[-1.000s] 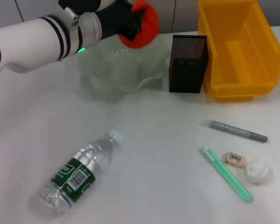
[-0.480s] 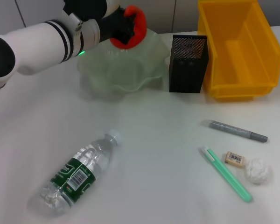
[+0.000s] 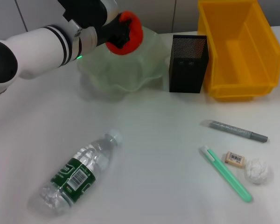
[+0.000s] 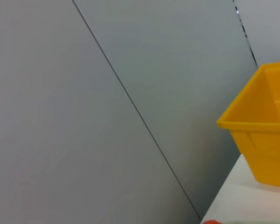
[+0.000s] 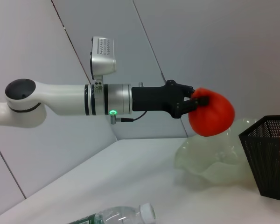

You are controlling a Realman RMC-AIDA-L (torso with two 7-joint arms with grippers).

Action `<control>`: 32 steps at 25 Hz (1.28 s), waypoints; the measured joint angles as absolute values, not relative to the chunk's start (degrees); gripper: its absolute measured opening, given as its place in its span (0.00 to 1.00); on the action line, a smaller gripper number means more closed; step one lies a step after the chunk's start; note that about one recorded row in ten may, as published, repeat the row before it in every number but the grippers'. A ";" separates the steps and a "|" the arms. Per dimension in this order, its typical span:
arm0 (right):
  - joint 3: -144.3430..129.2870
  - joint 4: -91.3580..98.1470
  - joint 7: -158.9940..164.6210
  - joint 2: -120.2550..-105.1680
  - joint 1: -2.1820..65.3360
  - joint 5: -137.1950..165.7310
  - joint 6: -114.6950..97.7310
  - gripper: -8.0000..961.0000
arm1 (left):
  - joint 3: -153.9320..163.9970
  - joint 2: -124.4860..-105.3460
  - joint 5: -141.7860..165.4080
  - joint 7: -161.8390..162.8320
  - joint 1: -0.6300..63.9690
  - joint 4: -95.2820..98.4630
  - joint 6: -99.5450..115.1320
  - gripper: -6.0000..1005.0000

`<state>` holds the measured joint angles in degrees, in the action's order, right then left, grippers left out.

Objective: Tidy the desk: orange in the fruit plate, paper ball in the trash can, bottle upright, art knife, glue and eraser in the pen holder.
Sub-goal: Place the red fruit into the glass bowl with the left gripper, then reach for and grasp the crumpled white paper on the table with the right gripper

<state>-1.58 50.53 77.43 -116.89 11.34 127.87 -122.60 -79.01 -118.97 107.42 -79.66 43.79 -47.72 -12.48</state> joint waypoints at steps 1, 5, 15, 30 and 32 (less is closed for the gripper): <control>-1.58 50.54 77.43 -116.89 11.34 127.82 -122.61 0.86 | -79.01 -119.00 107.43 -79.65 43.76 -47.71 -12.13 0.11; -1.58 50.54 77.43 -116.89 11.36 127.69 -122.60 0.86 | -79.01 -119.02 107.45 -79.58 43.62 -47.69 -11.44 0.15; -1.58 50.53 77.45 -116.89 11.81 127.68 -122.61 0.85 | -79.57 -119.00 107.41 -78.99 43.58 -46.96 -11.07 0.60; -1.58 50.58 78.10 -116.80 11.98 127.86 -122.14 0.85 | -79.63 -118.55 107.51 -79.03 39.29 -52.22 -20.05 0.73; -1.57 50.59 78.56 -116.80 11.98 127.85 -121.72 0.85 | -80.74 -118.55 107.44 -78.88 37.61 -55.08 -24.01 0.73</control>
